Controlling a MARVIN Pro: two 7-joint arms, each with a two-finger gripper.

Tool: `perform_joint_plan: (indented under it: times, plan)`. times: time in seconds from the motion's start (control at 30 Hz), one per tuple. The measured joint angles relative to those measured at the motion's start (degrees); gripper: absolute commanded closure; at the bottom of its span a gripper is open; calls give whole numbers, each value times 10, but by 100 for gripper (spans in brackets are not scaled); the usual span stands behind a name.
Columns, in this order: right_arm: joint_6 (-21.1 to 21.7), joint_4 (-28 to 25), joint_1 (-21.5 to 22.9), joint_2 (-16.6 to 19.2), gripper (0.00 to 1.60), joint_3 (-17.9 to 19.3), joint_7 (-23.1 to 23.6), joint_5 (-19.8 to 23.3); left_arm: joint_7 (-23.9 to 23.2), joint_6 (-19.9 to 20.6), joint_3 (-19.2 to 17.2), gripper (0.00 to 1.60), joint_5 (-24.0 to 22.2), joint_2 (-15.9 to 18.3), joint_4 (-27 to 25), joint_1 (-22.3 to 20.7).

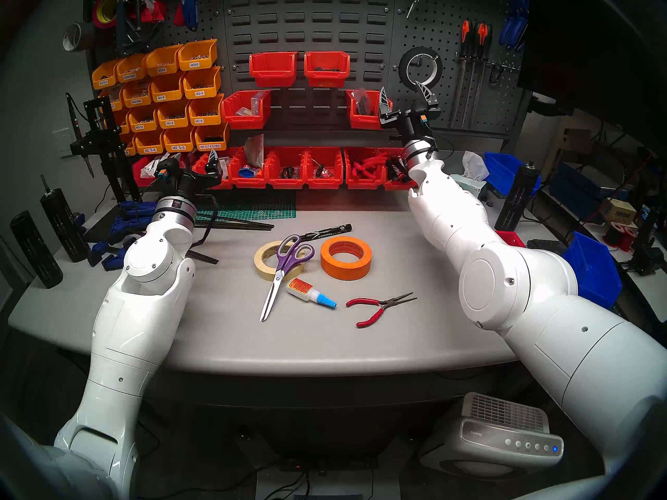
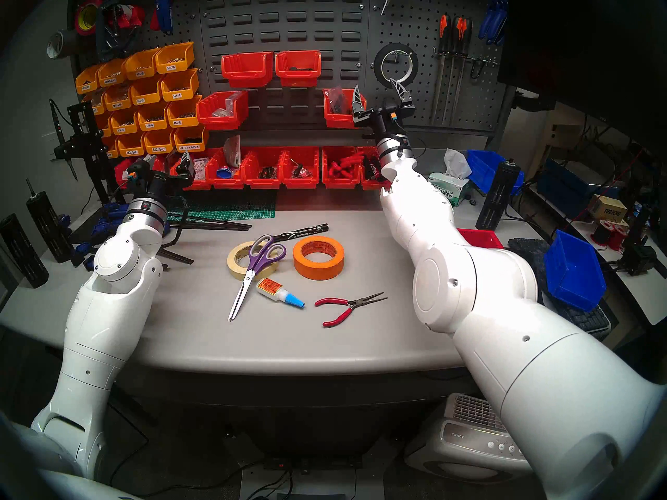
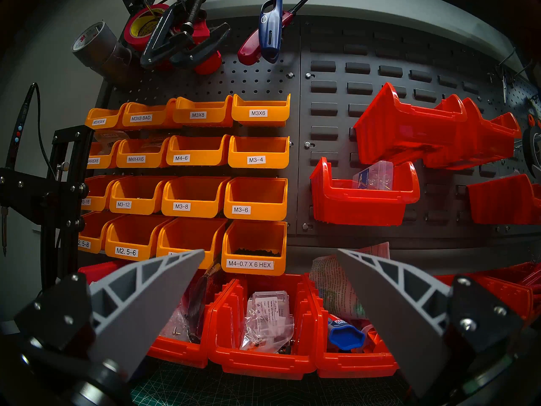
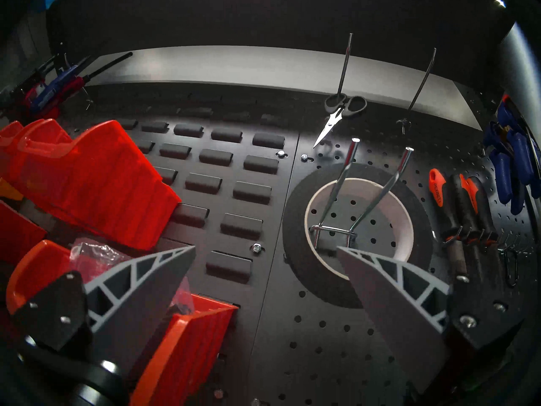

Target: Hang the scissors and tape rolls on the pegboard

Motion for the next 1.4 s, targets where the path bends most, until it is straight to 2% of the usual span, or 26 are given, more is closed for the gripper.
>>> perform_joint_plan:
  times: [0.77, 1.4]
  plan:
    - [-12, -132, -120, 4, 0, 1, 62, 27, 0, 0, 0, 0, 0, 0, 0, 0]
    - [-15, -246, -199, 16, 0, 0, 117, 47, 0, 1, 0, 0, 0, 0, 1, 1]
